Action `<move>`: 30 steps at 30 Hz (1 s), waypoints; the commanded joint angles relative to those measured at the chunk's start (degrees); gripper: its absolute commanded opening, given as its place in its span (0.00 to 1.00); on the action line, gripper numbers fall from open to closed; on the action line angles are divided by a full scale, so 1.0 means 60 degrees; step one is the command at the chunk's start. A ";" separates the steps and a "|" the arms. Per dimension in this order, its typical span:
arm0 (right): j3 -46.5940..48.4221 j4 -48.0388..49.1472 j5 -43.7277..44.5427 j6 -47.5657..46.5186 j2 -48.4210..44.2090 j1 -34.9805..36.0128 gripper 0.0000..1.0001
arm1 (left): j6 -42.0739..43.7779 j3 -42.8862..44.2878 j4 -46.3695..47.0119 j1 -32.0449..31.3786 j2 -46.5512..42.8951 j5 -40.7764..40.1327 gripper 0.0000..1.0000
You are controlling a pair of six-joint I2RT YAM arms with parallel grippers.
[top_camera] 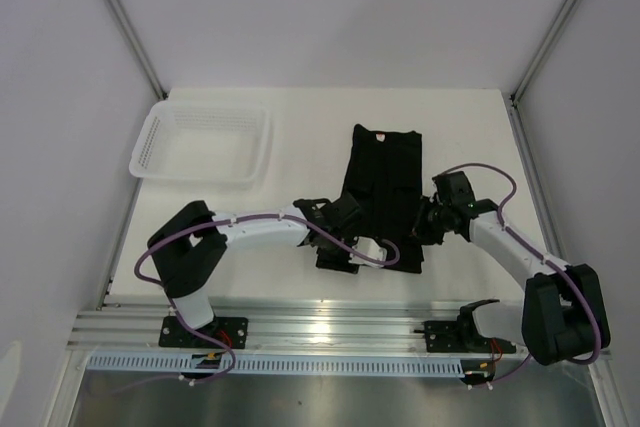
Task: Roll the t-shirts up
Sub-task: Roll the tshirt
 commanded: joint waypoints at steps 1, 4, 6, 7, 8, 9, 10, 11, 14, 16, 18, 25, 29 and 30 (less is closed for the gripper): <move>0.0430 -0.0148 0.0099 -0.0560 -0.0502 0.0008 0.19 | 0.0155 -0.0308 0.0431 -0.0024 0.0181 -0.0562 0.62; 0.0753 -0.0426 0.0363 -0.1044 -0.0941 -0.0239 0.24 | 0.0053 -0.0528 0.0752 -0.0111 0.0195 -0.0765 0.62; 0.1090 -0.0514 0.0320 -0.1365 -0.1335 -0.0474 0.28 | -0.0137 -0.0659 0.1030 -0.0170 0.0298 -0.0971 0.60; 0.1207 -0.0558 0.0276 -0.1469 -0.1454 -0.0606 0.29 | -0.0211 -0.0718 0.1090 -0.0170 0.0327 -0.1146 0.57; 0.1411 -0.0617 0.0203 -0.1542 -0.1571 -0.0825 0.29 | -0.0284 -0.0719 0.1177 -0.0156 0.0327 -0.1191 0.51; 0.1486 -0.0646 0.0188 -0.1601 -0.1746 -0.0914 0.30 | -0.0328 -0.0719 0.1236 -0.0170 0.0313 -0.1220 0.46; 0.1545 -0.0690 0.0173 -0.1732 -0.1820 -0.0987 0.30 | -0.0372 -0.0719 0.1237 -0.0170 0.0313 -0.1250 0.41; 0.1589 -0.0691 0.0043 -0.1791 -0.1879 -0.1075 0.30 | -0.0503 -0.0690 0.1208 -0.0170 0.0298 -0.1207 0.28; 0.1473 -0.0444 -0.0163 -0.2303 -0.2230 -0.1090 0.32 | -0.0679 -0.0455 0.0959 -0.0156 0.0269 -0.1031 0.09; 0.1253 -0.0048 0.0026 -0.3192 -0.2740 -0.1090 0.35 | -0.0884 -0.0163 0.0667 -0.0010 0.0269 -0.0885 0.01; 0.0947 0.0859 0.0769 -0.3854 -0.3167 -0.1091 0.40 | -0.1016 0.0216 0.0374 0.0180 0.0225 -0.0344 0.01; 0.0404 -0.0943 -0.2533 -1.2607 -0.4340 -0.1076 0.51 | -0.1193 0.0629 -0.0038 0.0649 0.0239 0.0756 0.01; 0.0010 -0.3482 -0.2846 -1.6100 -0.4194 -0.0902 0.48 | -0.1237 0.0717 -0.0082 0.0811 0.0269 0.1196 0.01; -0.0196 -0.3518 -0.2714 -1.6307 -0.4354 -0.0697 0.47 | -0.1251 0.0703 -0.0082 0.0840 0.0283 0.1341 0.01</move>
